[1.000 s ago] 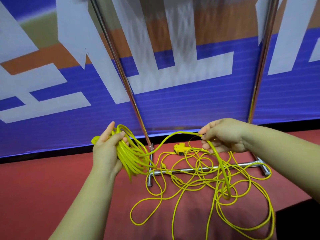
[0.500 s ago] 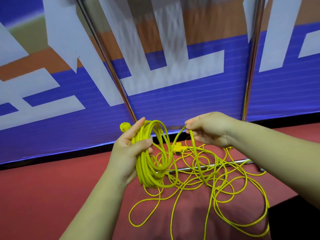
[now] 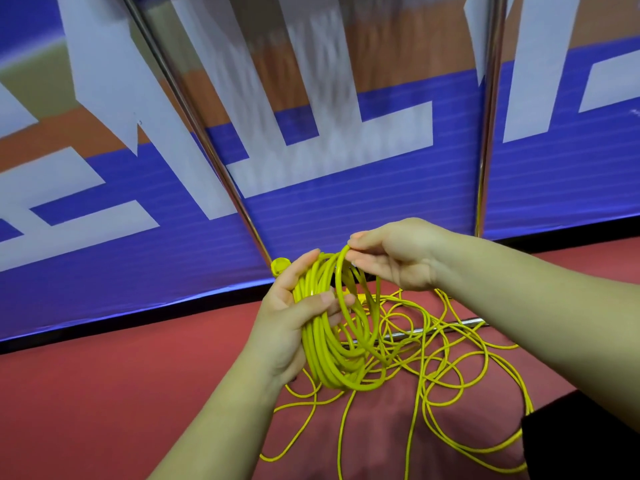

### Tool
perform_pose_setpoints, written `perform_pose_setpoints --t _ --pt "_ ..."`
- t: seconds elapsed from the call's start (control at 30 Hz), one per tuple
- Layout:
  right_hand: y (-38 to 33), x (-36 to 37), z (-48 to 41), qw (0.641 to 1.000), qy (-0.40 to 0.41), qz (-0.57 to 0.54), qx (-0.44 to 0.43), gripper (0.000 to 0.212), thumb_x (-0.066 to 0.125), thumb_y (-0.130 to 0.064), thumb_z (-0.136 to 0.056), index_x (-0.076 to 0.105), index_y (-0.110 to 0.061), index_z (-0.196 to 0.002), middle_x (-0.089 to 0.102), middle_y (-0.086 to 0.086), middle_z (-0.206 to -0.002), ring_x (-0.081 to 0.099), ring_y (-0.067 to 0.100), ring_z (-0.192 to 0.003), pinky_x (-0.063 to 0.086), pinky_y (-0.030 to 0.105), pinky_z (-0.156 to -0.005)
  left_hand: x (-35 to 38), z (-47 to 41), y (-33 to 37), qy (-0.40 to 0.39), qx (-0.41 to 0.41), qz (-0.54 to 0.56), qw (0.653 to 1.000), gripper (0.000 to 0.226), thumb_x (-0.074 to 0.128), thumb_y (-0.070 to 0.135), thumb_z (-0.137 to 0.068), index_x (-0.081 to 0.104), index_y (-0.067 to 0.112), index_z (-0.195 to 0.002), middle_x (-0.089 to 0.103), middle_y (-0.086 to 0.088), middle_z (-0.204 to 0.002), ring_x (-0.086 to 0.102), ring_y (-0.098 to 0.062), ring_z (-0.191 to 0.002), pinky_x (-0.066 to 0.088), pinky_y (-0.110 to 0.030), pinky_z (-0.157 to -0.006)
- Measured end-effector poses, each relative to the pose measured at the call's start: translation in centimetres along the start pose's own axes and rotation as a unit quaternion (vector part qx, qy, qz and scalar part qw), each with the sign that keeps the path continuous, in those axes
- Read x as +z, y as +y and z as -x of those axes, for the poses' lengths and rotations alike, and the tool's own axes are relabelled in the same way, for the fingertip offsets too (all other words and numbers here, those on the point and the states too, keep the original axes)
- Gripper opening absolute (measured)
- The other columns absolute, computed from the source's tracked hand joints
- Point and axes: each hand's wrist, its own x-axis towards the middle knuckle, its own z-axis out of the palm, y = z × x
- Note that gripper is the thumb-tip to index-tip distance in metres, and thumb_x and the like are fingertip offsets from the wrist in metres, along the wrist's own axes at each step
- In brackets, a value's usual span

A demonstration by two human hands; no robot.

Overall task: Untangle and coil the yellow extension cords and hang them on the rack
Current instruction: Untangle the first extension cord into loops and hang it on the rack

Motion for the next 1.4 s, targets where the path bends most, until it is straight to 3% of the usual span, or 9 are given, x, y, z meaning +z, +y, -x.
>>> perform_pose_setpoints --t 0.17,0.3,0.4,0.77,0.93,1.03,1.17,1.27,1.4 --pt "-0.1 -0.4 0.2 0.993 -0.010 0.103 -0.054 0.007 0.064 -0.006 -0.094 0.069 -0.004 -0.098 0.074 0.009 -0.074 0.072 0.011 -0.063 0.059 0.022 -0.057 0.4 -0.3 -0.1 -0.011 0.005 0.023 1.000 0.060 0.069 -0.004 -0.072 0.063 0.017 -0.128 0.068 -0.020 -0.096 0.067 -0.029 -0.064 0.059 -0.040 -0.061" --pt "-0.3 -2.3 0.1 0.897 0.018 0.378 -0.230 0.009 0.076 -0.021 -0.086 0.078 -0.019 -0.095 0.076 0.002 -0.088 0.072 0.011 -0.079 0.061 0.032 -0.081 0.0 -0.5 0.6 -0.003 0.005 0.029 1.000 0.057 0.068 -0.003 -0.069 0.066 0.014 -0.123 0.067 -0.019 -0.087 0.063 -0.024 -0.055 0.055 -0.034 -0.052" --pt "-0.5 -3.0 0.1 0.843 0.024 0.453 -0.289 0.012 0.080 -0.031 -0.082 0.079 -0.032 -0.094 0.077 -0.008 -0.093 0.073 0.012 -0.090 0.057 0.043 -0.092 -0.4 -0.4 1.1 -0.016 0.008 0.022 1.000 0.053 0.068 -0.005 -0.066 0.072 0.018 -0.114 0.063 -0.019 -0.075 0.058 -0.023 -0.051 0.053 -0.032 -0.049" --pt "0.8 -2.1 -0.9 0.832 0.036 0.427 -0.353 0.012 0.084 -0.028 -0.077 0.074 -0.022 -0.078 0.072 -0.005 -0.073 0.067 0.009 -0.069 0.056 0.031 -0.073 -0.4 0.5 0.9 -0.054 -0.003 -0.068 0.996 0.058 0.070 -0.008 -0.068 0.071 0.020 -0.119 0.061 -0.023 -0.072 0.062 -0.029 -0.053 0.056 -0.035 -0.053" --pt "2.1 -1.7 -1.5 0.861 0.026 0.376 -0.342 0.030 0.081 -0.027 -0.081 0.053 -0.016 -0.083 0.064 0.001 -0.059 0.071 0.024 -0.063 0.056 0.049 -0.067 -0.7 0.3 1.6 -0.007 0.033 -0.060 0.998 0.058 0.070 -0.006 -0.068 0.068 0.020 -0.119 0.063 -0.020 -0.070 0.064 -0.027 -0.051 0.056 -0.034 -0.050" --pt "3.2 -2.2 -1.3 0.876 -0.039 0.375 -0.301 0.032 0.077 -0.019 -0.085 0.046 -0.013 -0.084 0.060 0.001 -0.055 0.064 0.026 -0.059 0.047 0.045 -0.063 -1.7 0.0 2.9 0.038 0.073 -0.047 0.995 0.058 0.067 -0.014 -0.076 0.063 0.018 -0.125 0.063 -0.013 -0.067 0.060 -0.020 -0.047 0.054 -0.031 -0.047" --pt "5.5 -2.3 -0.8 0.857 -0.148 0.435 -0.233 0.034 0.078 -0.010 -0.083 0.045 -0.014 -0.081 0.069 0.019 -0.082 0.060 0.012 -0.068 0.046 0.036 -0.067 -3.2 -0.4 4.1 0.085 0.120 0.009 0.989 0.050 0.056 -0.012 -0.087 0.060 0.017 -0.128 0.065 -0.011 -0.073 0.058 -0.018 -0.047 0.051 -0.029 -0.047" --pt "7.6 -1.8 -0.9 0.844 -0.176 0.469 -0.194 0.035 0.076 -0.001 -0.082 0.043 -0.013 -0.086 0.071 0.012 -0.096 0.066 0.012 -0.076 0.050 0.026 -0.067 -4.1 -0.5 4.6 0.119 0.135 0.047 0.983 0.050 0.056 -0.010 -0.090 0.058 0.016 -0.132 0.065 -0.009 -0.076 0.058 -0.015 -0.049 0.052 -0.027 -0.048" --pt "9.6 -1.5 -2.5 0.819 -0.170 0.511 -0.197 0.040 0.078 -0.003 -0.080 0.041 -0.018 -0.088 0.065 -0.001 -0.100 0.069 0.020 -0.087 0.055 0.040 -0.081 -5.2 -0.4 4.8 0.148 0.144 0.089 0.974 0.052 0.057 -0.008 -0.090 0.054 0.015 -0.137 0.065 -0.008 -0.074 0.060 -0.015 -0.052 0.052 -0.027 -0.050"
